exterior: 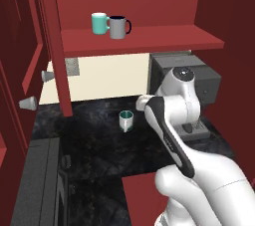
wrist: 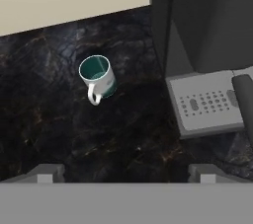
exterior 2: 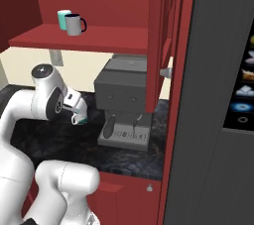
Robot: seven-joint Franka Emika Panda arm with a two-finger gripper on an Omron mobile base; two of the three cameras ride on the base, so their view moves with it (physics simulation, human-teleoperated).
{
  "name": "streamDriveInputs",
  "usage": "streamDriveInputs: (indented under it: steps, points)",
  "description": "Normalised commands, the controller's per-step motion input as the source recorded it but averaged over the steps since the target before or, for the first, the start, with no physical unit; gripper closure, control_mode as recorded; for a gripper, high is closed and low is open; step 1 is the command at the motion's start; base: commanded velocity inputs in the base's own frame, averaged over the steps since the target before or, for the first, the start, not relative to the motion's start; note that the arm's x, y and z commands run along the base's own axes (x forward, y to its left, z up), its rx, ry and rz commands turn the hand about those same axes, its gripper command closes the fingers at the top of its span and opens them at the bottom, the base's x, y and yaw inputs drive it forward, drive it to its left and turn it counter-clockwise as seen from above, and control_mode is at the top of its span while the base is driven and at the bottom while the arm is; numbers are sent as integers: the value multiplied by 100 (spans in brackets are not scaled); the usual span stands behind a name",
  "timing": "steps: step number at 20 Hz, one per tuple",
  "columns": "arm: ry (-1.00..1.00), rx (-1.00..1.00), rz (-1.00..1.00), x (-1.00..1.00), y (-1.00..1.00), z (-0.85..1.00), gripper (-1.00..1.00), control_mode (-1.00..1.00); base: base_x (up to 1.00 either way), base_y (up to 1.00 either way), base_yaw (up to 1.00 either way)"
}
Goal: Pick the mug on the counter and place it in the cabinet with the handle facing the right, like the mugs already inside.
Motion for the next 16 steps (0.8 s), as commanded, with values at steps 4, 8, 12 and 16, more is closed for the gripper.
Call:
streamDriveInputs:
  steps: [4, 8, 12, 16]
  points:
    - [0, 3, 0, 1, 21, -36, -100, -100, 0, 0, 0]
    - [0, 0, 0, 9, 25, -36, -100, -100, 0, 0, 0]
    - [0, 0, 0, 22, 24, -32, -100, -100, 0, 0, 0]
    - [0, 0, -1, 18, 20, -26, -100, -100, 0, 0, 0]
